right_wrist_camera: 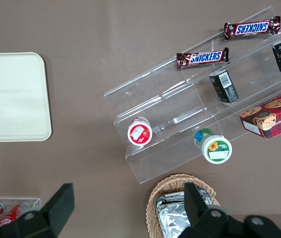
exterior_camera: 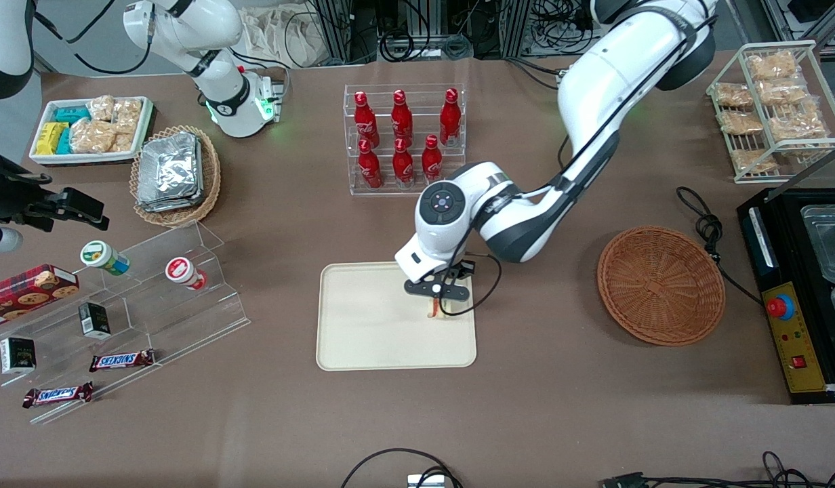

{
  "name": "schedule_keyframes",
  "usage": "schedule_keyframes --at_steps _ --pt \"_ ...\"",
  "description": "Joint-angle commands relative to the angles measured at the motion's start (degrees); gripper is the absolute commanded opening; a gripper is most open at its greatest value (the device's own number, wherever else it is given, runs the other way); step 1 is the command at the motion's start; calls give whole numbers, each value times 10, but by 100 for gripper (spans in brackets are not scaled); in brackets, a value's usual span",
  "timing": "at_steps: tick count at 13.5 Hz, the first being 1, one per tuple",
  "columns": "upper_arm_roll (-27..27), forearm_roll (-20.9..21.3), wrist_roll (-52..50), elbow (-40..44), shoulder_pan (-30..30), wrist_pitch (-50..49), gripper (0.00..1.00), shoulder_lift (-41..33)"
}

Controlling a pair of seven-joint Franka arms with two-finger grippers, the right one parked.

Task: Place sandwich from basket to tray
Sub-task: 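Lower the sandwich onto the cream tray and open the left gripper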

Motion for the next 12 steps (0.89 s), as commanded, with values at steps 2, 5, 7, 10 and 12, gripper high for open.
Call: schedule_keyframes --at_steps 2,5,7,10,12 --pt "54 12 -15 29 -46 27 17 31" --pt "63 12 -14 28 -47 44 17 43" --pt "64 13 -14 28 -47 44 21 48" --pt "65 13 -16 28 -46 45 45 54" --pt "65 12 -16 29 -46 46 82 56"
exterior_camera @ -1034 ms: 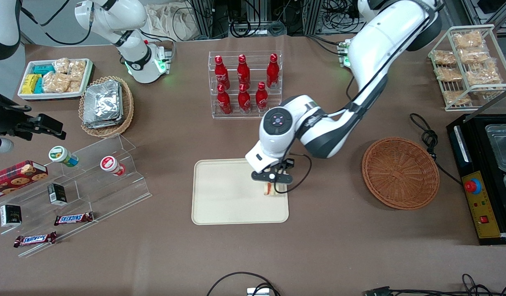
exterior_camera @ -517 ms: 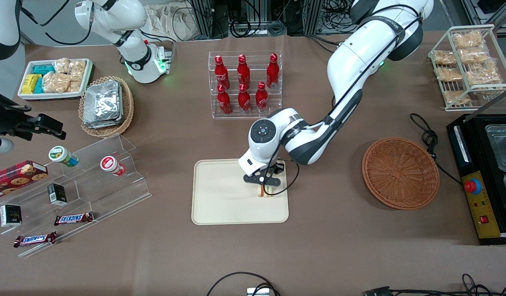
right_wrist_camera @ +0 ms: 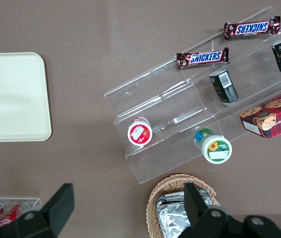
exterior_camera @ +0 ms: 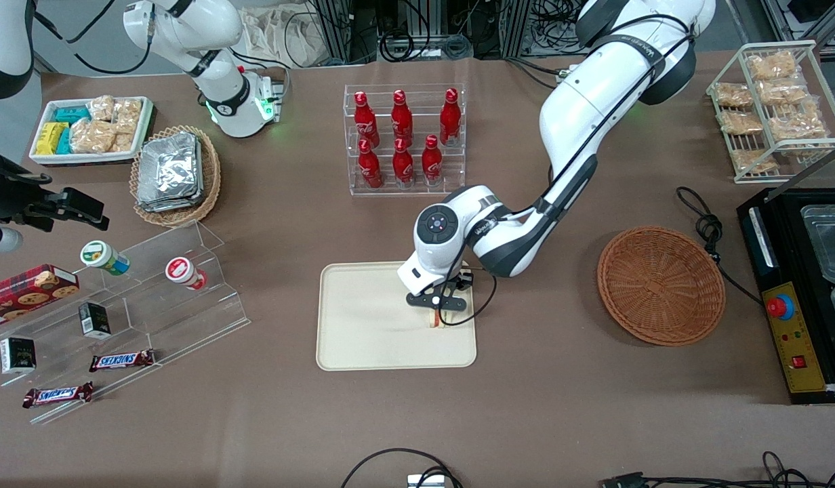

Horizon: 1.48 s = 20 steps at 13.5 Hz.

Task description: Place sandwich from basket to tray

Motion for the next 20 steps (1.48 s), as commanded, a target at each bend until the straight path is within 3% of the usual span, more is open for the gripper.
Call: schedule_keyframes --at_steps 1,5,8,11,15,20 --pt "5 12 -15 25 -10 0 100 13" --pt "5 12 -89 53 -4 -15 100 -11" --pt "4 9 -90 54 20 -126 100 -67" --pt "8 12 -96 53 39 -171 100 -131" --pt "9 2 -88 53 114 -226 100 -202" --pt "10 -63 50 52 189 -270 100 -253"
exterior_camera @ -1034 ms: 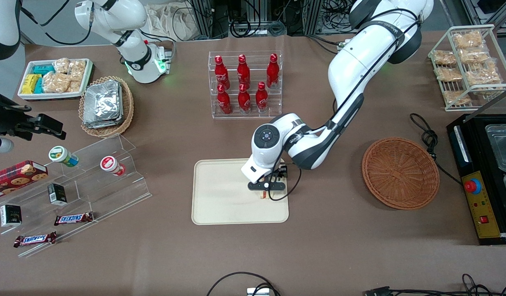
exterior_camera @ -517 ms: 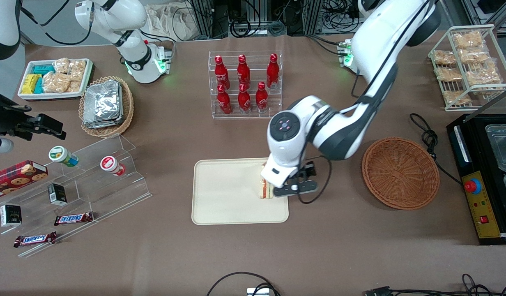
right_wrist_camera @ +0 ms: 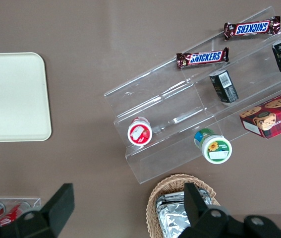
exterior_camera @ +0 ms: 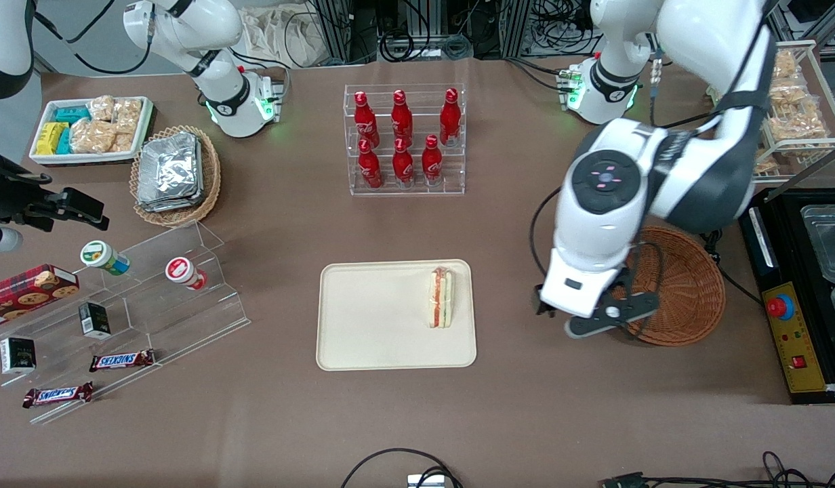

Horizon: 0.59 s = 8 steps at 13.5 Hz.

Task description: Place sandwich from basket to tray

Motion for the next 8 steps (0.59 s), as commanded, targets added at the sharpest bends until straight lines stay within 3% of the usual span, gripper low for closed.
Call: schedule_keyframes --at_steps 1,4,8 --pt "-3 -52 76 -18 49 -24 100 -43" --pt "-2 -104 149 -18 98 -33 100 -65" --pt "-6 -111 173 -21 129 -47 100 -75"
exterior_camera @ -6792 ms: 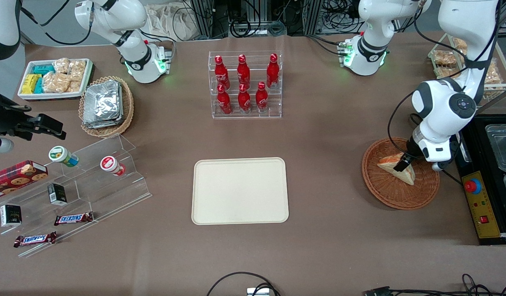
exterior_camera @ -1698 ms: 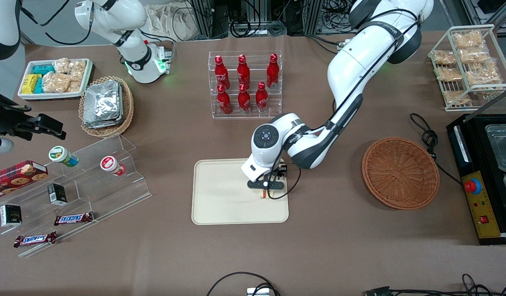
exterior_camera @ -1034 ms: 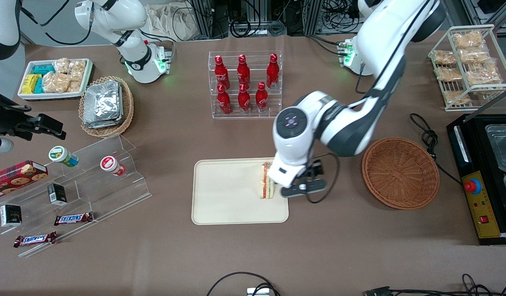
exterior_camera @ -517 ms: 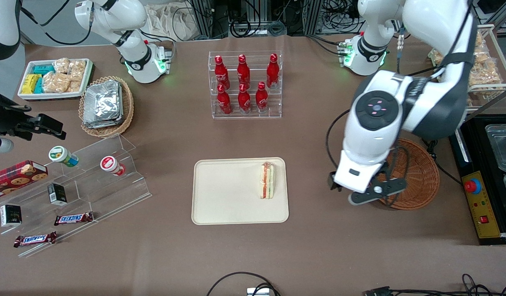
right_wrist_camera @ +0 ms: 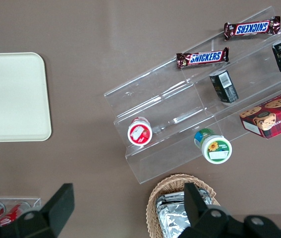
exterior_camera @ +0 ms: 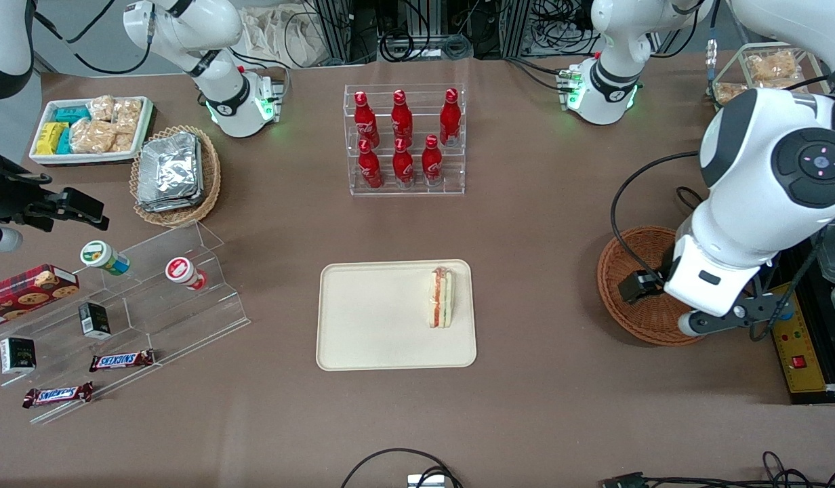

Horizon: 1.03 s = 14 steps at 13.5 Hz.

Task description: Place sandwich from basket to tray

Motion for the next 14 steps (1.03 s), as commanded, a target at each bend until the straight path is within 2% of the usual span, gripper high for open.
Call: schedule_keyframes --at_steps 1,5,8,12,14 --pt "-4 -25 46 -17 23 -19 100 -23" --pt "0 -44 123 -23 45 -37 100 -50" --pt "63 -85 188 -57 38 -37 100 -102" --pt "113 -95 239 -117 17 -32 100 -181" --pt "157 -130 251 -150 -6 -31 100 -224"
